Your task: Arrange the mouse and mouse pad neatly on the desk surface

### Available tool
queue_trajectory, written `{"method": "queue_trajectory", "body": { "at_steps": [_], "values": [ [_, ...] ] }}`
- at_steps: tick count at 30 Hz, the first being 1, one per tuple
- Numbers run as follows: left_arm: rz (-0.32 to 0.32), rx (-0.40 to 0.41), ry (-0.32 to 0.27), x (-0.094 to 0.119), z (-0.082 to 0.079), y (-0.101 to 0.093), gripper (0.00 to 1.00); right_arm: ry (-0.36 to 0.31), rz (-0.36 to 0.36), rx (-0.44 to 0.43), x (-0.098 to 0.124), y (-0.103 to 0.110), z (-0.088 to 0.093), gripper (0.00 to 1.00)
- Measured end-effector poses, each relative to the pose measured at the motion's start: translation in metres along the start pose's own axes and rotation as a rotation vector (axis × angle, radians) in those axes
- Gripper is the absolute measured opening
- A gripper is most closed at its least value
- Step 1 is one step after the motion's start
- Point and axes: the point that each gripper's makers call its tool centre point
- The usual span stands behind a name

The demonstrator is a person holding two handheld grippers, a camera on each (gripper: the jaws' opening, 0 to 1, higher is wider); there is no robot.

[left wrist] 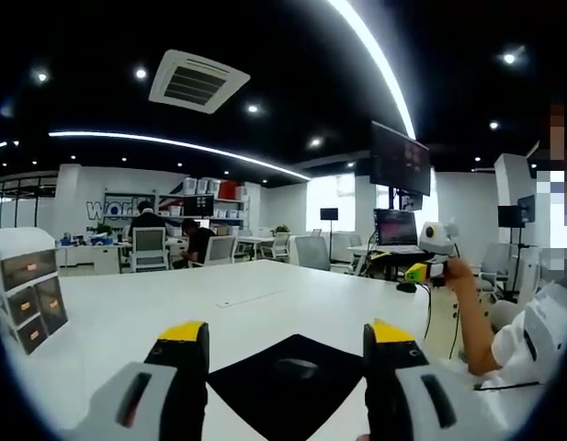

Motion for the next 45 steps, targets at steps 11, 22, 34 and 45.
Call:
{"method": "queue_trajectory", "body": {
  "at_steps": [11, 22, 34, 45],
  "values": [
    [0.001, -0.002, -0.002, -0.0002, -0.0006, -0.0005, 0.68, 0.009, -0.004, 0.002, -0.0013, 0.0009, 0.0020, 0.62],
    [0.000, -0.001, 0.002, -0.0013, 0.0013, -0.0013, 0.68, 0.017, -0.009, 0.001, -0.0027, 0.0022, 0.0049, 0.61],
    [-0.001, 0.000, 0.000, -0.0006, 0.0005, 0.0009, 0.68, 0.020, -0.010, 0.001, -0.0041, 0.0042, 0.0064, 0.61],
    [0.001, -0.001, 0.005, -0.0013, 0.0017, 0.0002, 0.68, 0.022, -0.011, -0.002, -0.0040, 0.0030, 0.0070, 0.61]
  ]
}}
Point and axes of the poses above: the point that each gripper's makers call its tool centre point, and the gripper's own axes: x roughly backward along the fingers, y roughly to its left, z roughly out of its underside, and after that the axes turned 13 degrees about -z, right-handed
